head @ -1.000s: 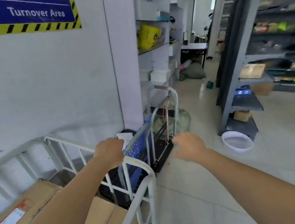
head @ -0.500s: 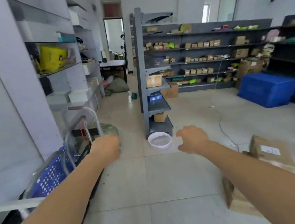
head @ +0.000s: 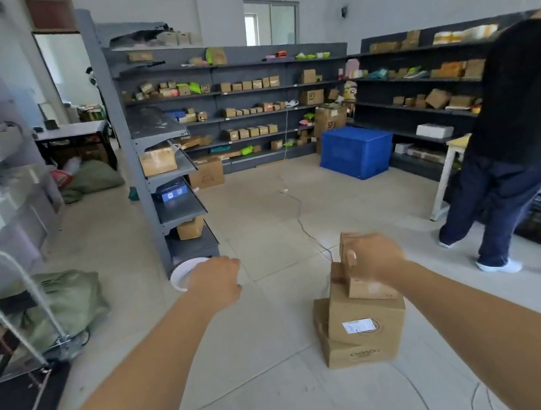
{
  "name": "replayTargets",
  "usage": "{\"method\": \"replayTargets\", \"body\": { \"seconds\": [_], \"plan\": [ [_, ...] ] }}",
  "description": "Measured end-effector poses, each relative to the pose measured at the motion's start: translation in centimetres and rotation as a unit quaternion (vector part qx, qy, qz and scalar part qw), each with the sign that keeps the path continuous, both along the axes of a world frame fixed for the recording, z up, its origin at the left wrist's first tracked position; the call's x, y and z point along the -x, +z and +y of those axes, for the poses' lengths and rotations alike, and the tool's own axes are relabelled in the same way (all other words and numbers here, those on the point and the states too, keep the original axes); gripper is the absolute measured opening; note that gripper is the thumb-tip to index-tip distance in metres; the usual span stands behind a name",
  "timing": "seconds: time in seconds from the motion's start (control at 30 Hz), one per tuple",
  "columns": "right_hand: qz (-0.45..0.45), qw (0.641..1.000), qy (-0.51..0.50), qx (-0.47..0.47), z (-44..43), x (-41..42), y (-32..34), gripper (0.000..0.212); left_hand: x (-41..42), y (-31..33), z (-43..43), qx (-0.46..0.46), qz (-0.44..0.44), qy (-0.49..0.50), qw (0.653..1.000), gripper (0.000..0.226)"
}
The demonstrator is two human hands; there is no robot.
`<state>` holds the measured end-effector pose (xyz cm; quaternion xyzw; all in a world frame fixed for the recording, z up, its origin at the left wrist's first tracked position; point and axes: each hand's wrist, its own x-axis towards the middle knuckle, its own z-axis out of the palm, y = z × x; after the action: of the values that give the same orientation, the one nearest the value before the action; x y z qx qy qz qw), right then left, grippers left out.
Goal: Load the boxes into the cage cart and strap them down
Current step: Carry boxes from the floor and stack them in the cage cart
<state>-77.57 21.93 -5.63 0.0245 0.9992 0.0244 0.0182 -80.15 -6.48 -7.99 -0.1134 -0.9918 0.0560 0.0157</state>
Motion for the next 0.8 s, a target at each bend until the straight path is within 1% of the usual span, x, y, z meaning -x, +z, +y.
{"method": "replayTargets", "body": {
  "seconds": [0.1, 0.2, 0.33, 0.47, 0.6, 0.8],
  "plan": [
    [-0.015, 0.999, -0.045, -0.003, 4.2, 1.9, -1.0, 0.04, 3.7, -0.9, 4.6, 0.014, -0.012, -0.043, 0.999, 0.03],
    [-0.041, 0.995, -0.088, -0.006, 8.3, 4.3, -2.3, 0.045, 8.0, -2.3, 9.0, 0.019, -0.024, -0.079, 0.996, 0.029],
    [-0.054, 0.99, -0.132, -0.006, 13.6, 8.5, -3.9, 0.045, 14.4, -4.1, 14.8, 0.014, -0.038, -0.11, 0.993, 0.031],
    [-0.079, 0.984, -0.163, 0.003, 17.8, 12.5, -5.3, 0.045, 19.6, -5.9, 19.3, 0.011, -0.067, -0.13, 0.989, 0.035],
    [-0.102, 0.977, -0.185, 0.027, 21.6, 16.6, -7.6, 0.05, 24.6, -8.3, 23.7, 0.006, -0.102, -0.146, 0.984, 0.031],
    [-0.152, 0.969, -0.19, 0.039, 26.8, 22.6, -12.1, 0.047, 30.6, -12.4, 30.0, -0.02, -0.173, -0.14, 0.975, 0.034]
  ]
}}
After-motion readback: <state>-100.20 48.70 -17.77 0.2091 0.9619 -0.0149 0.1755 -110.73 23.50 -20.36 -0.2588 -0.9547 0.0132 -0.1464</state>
